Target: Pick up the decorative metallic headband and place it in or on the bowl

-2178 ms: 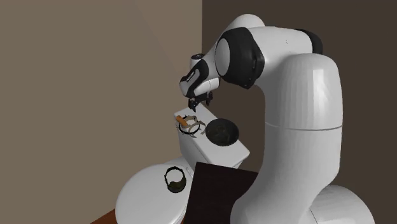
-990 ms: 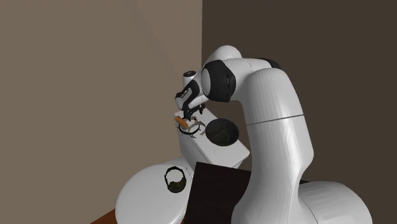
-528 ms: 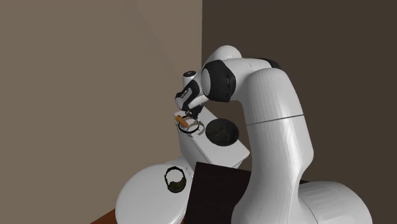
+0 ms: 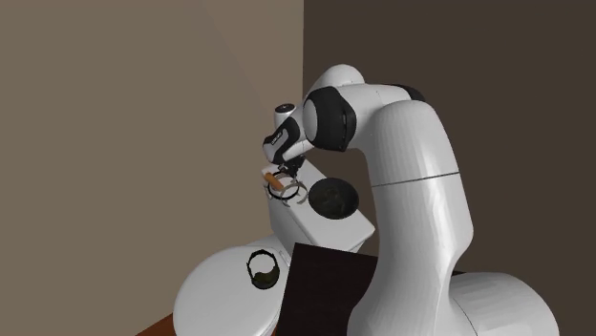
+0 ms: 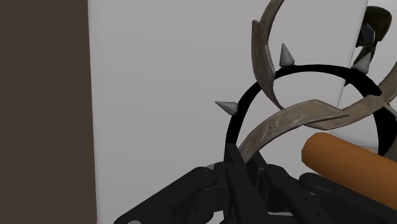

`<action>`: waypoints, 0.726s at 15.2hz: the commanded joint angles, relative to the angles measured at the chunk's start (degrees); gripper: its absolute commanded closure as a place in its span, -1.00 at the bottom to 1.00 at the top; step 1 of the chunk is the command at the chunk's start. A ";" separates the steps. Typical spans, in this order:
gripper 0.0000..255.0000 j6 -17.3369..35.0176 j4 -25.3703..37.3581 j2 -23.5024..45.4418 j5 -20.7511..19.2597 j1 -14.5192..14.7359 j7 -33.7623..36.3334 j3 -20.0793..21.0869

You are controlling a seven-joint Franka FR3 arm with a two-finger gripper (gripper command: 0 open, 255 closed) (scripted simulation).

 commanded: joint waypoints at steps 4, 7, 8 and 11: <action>1.00 -1.78 -1.57 -3.33 0.44 -0.39 -0.37 0.59; 1.00 -2.90 -2.36 -5.24 0.75 -0.65 -0.64 0.95; 1.00 -3.29 -2.60 -5.86 0.86 -0.74 -0.73 1.07; 1.00 -4.50 -3.23 -7.70 1.20 -0.99 -1.03 1.44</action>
